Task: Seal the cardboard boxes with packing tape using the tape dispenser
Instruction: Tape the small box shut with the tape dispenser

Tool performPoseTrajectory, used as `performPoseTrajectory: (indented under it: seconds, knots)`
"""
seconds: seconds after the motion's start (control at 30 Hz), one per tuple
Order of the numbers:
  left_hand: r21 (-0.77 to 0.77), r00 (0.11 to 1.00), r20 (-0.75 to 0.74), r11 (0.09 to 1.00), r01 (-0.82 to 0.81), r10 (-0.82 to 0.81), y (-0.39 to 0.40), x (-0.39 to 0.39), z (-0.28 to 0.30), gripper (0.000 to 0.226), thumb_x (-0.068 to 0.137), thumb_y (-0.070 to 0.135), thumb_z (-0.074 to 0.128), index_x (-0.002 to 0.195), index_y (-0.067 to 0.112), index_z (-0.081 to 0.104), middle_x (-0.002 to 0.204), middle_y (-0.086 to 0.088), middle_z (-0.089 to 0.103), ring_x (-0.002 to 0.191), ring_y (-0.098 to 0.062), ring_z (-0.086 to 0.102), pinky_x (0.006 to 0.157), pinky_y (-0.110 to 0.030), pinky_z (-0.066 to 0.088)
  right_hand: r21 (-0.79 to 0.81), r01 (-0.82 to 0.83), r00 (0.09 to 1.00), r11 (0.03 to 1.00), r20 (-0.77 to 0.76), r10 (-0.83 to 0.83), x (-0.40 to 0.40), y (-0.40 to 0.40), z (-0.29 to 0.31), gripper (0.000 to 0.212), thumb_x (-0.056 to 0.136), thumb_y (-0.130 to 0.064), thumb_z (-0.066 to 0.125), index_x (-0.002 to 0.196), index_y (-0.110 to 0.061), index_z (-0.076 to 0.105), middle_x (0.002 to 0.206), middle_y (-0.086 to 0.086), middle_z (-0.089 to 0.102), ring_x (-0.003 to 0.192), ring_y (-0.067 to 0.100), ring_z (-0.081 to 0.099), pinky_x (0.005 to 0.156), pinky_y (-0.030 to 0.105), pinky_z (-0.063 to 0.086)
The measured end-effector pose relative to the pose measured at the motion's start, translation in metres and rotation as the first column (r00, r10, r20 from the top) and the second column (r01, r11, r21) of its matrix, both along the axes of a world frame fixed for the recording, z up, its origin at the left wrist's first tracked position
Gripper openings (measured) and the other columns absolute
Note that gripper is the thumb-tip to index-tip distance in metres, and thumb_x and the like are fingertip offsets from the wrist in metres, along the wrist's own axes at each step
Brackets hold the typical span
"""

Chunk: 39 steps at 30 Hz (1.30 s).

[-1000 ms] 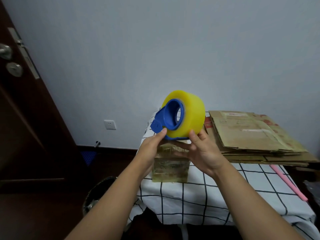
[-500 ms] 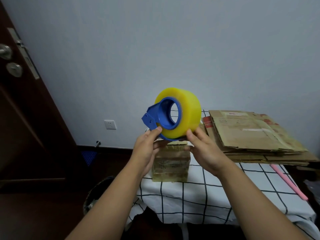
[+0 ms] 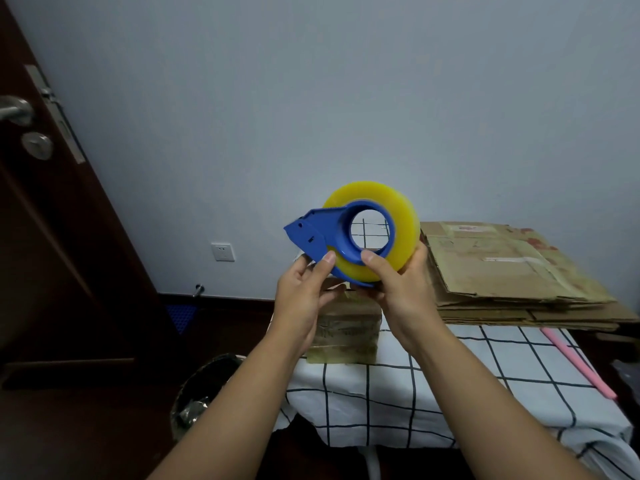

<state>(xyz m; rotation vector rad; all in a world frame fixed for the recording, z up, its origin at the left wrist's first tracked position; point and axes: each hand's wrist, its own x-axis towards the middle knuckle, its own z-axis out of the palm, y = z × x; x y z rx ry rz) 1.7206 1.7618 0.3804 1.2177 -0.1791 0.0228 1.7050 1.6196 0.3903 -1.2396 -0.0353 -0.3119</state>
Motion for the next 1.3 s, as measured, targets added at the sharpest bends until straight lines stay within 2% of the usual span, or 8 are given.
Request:
performPoseTrajectory:
  seconds: [0.17,0.27,0.37,0.57,0.67,0.87,1.1,1.3]
  knots:
    - [0.005,0.999,0.034,0.999,-0.032,0.032,-0.003,-0.003,0.004,0.045,0.083,0.039,0.066,0.123,0.018,0.062,0.112,-0.004,0.073,0.107,-0.016,0.068,0.085,-0.025,0.054,-0.245,0.146,0.989,0.959,0.027,-0.143,-0.001,-0.001,0.006,0.057,0.081,-0.048,0.077,0.121,-0.03,0.041,0.099,-0.02,0.064,0.097,0.005,0.067,0.089,0.05,0.057]
    - [-0.041,0.999,0.031,0.998,-0.04,0.041,-0.003,-0.003,0.004,0.038,0.087,0.034,0.064,0.121,0.017,0.063,0.112,-0.004,0.072,0.108,-0.018,0.066,0.093,-0.032,0.052,-0.319,0.209,0.978,0.924,0.084,-0.192,-0.001,-0.003,0.006,0.076,0.083,-0.046,0.076,0.142,-0.025,0.033,0.133,-0.003,0.057,0.12,0.012,0.058,0.102,0.044,0.05]
    - [-0.115,0.999,0.013,0.993,-0.031,0.033,-0.004,-0.004,0.007,0.042,0.087,0.03,0.066,0.124,0.012,0.059,0.112,-0.01,0.072,0.108,-0.025,0.067,0.098,-0.042,0.051,-0.489,0.398,0.914,0.776,0.281,-0.292,-0.008,0.0,0.005,0.097,0.086,-0.054,0.068,0.155,-0.043,0.0,0.164,-0.008,0.01,0.149,0.006,0.017,0.11,0.02,0.025]
    - [-0.236,1.0,-0.012,0.972,0.005,-0.008,-0.004,-0.006,0.008,0.043,0.088,0.027,0.064,0.128,0.012,0.057,0.115,-0.01,0.071,0.106,-0.025,0.068,0.084,-0.037,0.056,-0.71,0.465,0.875,0.529,0.461,-0.15,-0.02,-0.002,0.018,0.096,0.071,-0.083,0.057,0.151,-0.053,0.014,0.165,-0.008,-0.016,0.15,0.021,0.017,0.096,0.041,0.05]
    - [-0.255,1.0,-0.013,0.967,-0.027,0.025,-0.002,-0.008,0.008,0.044,0.088,0.028,0.064,0.128,0.012,0.057,0.113,-0.01,0.071,0.103,-0.024,0.068,0.082,-0.036,0.057,-0.811,0.479,0.87,0.334,0.489,-0.061,-0.019,-0.007,0.02,0.103,0.068,-0.069,0.073,0.152,-0.049,0.017,0.166,0.011,-0.012,0.144,0.033,0.032,0.089,0.044,0.054]
    - [-0.174,0.986,-0.025,0.971,-0.166,0.164,-0.003,-0.009,0.012,0.033,0.095,0.02,0.061,0.125,0.009,0.057,0.114,-0.013,0.07,0.105,-0.024,0.069,0.088,-0.035,0.057,-0.872,0.459,0.888,0.171,0.446,-0.109,-0.02,-0.003,0.019,0.037,0.077,-0.04,0.084,0.107,-0.024,0.068,0.165,0.022,0.001,0.146,0.045,0.026,0.075,0.046,0.057]
    - [0.042,0.971,-0.019,0.97,-0.238,0.239,0.005,-0.004,0.021,0.02,0.104,0.023,0.046,0.113,0.016,0.062,0.099,-0.005,0.075,0.092,-0.015,0.073,0.08,-0.027,0.059,-0.849,0.516,0.849,-0.114,0.525,-0.065,-0.019,-0.001,0.019,0.027,0.084,-0.035,0.076,0.096,-0.012,0.067,0.154,0.008,0.044,0.151,0.041,0.014,0.113,0.067,0.017]
    - [0.475,0.952,-0.021,0.841,-0.26,0.306,0.041,0.016,0.034,0.025,0.102,0.013,0.041,0.121,0.012,0.058,0.084,0.001,0.075,0.077,-0.011,0.073,0.073,-0.025,0.059,-0.95,0.311,0.95,0.007,0.311,-0.025,-0.012,-0.015,0.032,0.038,0.097,-0.048,0.052,0.121,-0.019,0.059,0.118,-0.004,0.061,0.131,0.02,0.046,0.117,0.047,-0.01]
